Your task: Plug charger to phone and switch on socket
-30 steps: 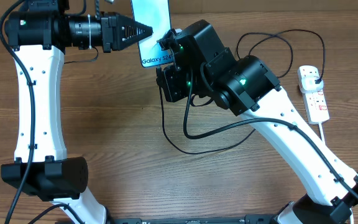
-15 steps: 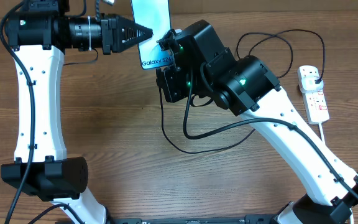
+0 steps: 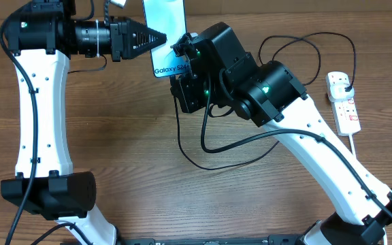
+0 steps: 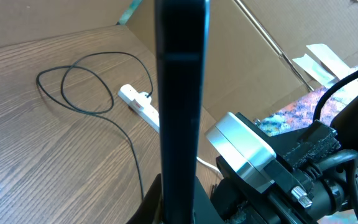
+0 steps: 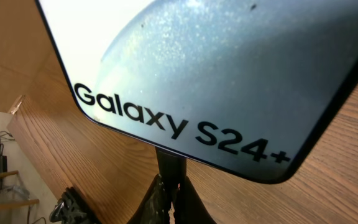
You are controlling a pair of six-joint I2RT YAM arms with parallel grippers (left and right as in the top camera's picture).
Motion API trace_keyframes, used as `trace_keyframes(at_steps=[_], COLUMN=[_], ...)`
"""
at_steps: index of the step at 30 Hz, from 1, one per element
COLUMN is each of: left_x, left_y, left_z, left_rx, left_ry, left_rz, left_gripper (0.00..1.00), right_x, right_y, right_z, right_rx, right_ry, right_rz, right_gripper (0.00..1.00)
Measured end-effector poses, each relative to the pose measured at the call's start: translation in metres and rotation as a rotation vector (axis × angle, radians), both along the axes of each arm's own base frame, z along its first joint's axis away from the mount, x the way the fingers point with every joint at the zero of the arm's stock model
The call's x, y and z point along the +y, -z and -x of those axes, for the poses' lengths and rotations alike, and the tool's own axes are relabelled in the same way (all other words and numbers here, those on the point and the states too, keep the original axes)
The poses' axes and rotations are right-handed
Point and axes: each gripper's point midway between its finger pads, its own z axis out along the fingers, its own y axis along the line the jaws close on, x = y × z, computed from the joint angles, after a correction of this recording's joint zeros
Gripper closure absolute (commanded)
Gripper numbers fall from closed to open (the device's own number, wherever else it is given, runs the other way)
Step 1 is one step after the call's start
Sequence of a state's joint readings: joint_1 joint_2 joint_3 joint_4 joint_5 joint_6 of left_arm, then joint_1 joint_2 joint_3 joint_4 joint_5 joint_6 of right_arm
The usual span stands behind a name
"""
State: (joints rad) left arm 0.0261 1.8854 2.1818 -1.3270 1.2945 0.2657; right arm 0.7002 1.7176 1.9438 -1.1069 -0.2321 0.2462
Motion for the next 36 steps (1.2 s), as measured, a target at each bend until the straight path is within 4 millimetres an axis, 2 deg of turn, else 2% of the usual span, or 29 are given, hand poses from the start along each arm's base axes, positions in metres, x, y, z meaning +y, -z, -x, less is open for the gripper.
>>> trace_keyframes(at_steps=[17,18,21,26,33,36], left_x=[0.005,0.005,0.004,0.007,0.008,0.007], left_y=[0.007,0.007,0.007,0.014,0.016,0.013], left_z=[0.0,0.0,0.0,-0.003,-0.005,-0.004], left_rx=[0.029,0.03,0.033,0.034,0.04,0.046], left_ry=[-0.024,-0.023,-0.022,-0.046,-0.058,-0.051], left_rz=[-0.028,-0.028,-0.031,-0.073,-0.086,-0.064], left_gripper=[0.96,0.96,0.96,0.96,0.96,0.96], right_x=[0.003,0.003,0.002,-0.003,-0.01,-0.011], right_y=[-0.01,-0.011,-0.014,-0.013,-0.006,-0.002], right_z=[-0.007,-0.007,-0.007,-0.001,0.008,0.012], right_rx=[-0.04,-0.042,-0.05,-0.029,0.035,0.067], right_ry=[0.002,0.002,0.001,0.002,0.027,0.031], right_rz=[-0.029,-0.03,-0.031,-0.014,0.009,0.013], right_gripper=[0.95,0.87,0.77,0.52,0.53,0.61])
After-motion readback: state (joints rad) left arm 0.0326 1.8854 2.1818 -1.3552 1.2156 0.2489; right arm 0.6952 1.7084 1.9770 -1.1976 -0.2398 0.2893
